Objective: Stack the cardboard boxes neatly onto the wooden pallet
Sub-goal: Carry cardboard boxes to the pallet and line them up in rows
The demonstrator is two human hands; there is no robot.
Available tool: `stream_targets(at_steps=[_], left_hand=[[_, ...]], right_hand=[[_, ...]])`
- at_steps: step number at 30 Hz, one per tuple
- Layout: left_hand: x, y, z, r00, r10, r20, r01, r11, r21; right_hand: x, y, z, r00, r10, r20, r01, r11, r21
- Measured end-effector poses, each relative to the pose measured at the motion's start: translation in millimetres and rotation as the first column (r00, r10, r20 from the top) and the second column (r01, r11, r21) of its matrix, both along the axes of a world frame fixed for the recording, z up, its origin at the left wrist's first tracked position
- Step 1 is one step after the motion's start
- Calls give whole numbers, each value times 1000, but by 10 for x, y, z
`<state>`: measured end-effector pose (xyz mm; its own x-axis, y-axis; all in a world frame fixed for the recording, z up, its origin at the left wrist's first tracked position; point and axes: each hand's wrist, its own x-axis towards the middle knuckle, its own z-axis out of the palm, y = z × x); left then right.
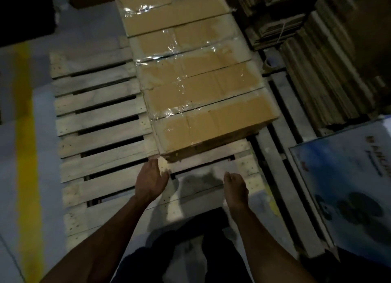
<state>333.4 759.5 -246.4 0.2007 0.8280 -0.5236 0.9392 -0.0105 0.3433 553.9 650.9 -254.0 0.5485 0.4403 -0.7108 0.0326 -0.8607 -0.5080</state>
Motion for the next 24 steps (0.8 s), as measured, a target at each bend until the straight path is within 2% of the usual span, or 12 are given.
stream_targets(at_steps=[5, 9, 13, 18, 24], left_hand=[[-212, -415, 495, 982, -185, -33, 185, 983, -2], [-540, -743, 937, 946, -324, 16, 324, 946, -12], [-876, -961, 1239, 897, -440, 45, 437, 898, 54], [-1161, -1187, 1714, 813, -580, -51, 581, 814, 18], [-1251, -1472, 2033, 741, -666, -84, 670, 742, 32]], right_hand=[[-352, -627, 507, 995, -23, 94, 20, 999, 27], [-804, -1080, 952, 985, -111, 134, 108, 994, 31], [-1225, -1476, 1386, 975, -140, 170, 140, 990, 13], [-1588, -1947, 1867, 964, -133, 231, 135, 991, 7], [-1791, -2494, 2249, 939, -192, 284, 201, 980, -2]])
